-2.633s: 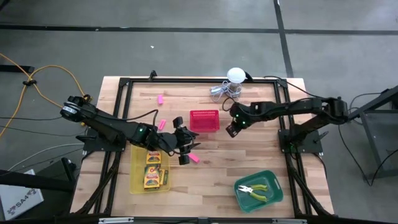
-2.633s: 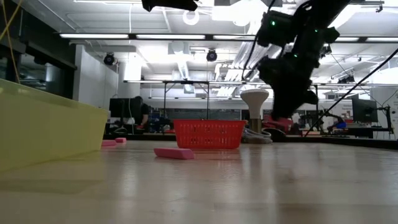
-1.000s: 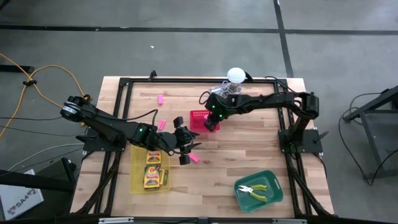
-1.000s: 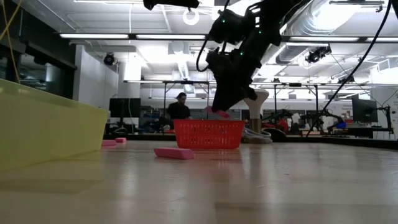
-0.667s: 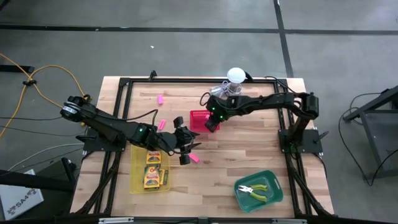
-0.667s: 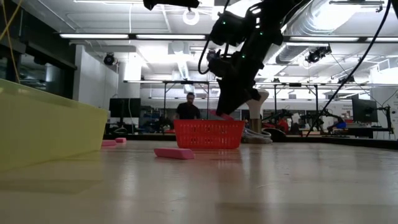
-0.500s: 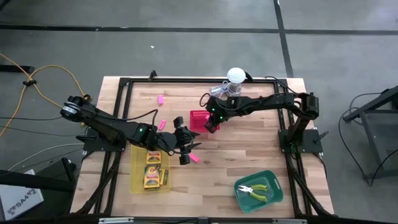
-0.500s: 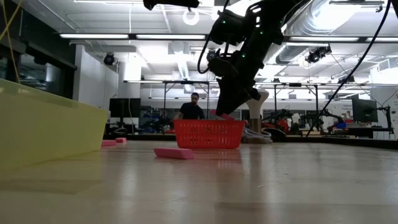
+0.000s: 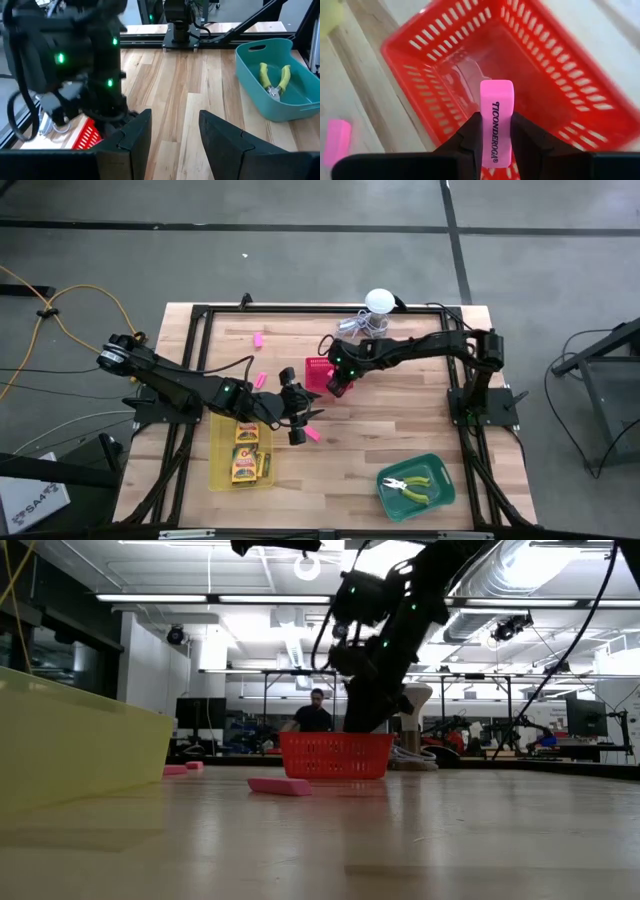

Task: Pick & Place School Supplies
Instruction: Put the pink eraser into the red bin

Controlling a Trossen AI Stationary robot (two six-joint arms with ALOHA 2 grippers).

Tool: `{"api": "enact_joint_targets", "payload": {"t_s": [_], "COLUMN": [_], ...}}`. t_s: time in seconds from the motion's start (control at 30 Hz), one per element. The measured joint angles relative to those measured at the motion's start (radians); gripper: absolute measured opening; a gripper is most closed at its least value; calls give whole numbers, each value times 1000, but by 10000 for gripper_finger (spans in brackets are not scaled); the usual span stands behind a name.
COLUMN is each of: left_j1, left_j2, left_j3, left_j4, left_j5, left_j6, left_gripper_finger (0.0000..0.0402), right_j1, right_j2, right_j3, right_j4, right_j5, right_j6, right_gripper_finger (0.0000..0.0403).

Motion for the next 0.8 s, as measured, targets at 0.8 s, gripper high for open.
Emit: {"api": "enact_joint_targets", "payload": {"t_s": [0.8], "left_j1": [-11], "left_j2": [0], "left_j3": [0], "left_j4": [6], "left_j5": [0], "left_j6": [0], "left_gripper_finger": [159], "right_j1": [-3], "right_j2": [24], "right_j3": [0], "right_j4": [27], "right_j5": [17], "right_j6": [-21], "right_gripper_finger": [73]}}
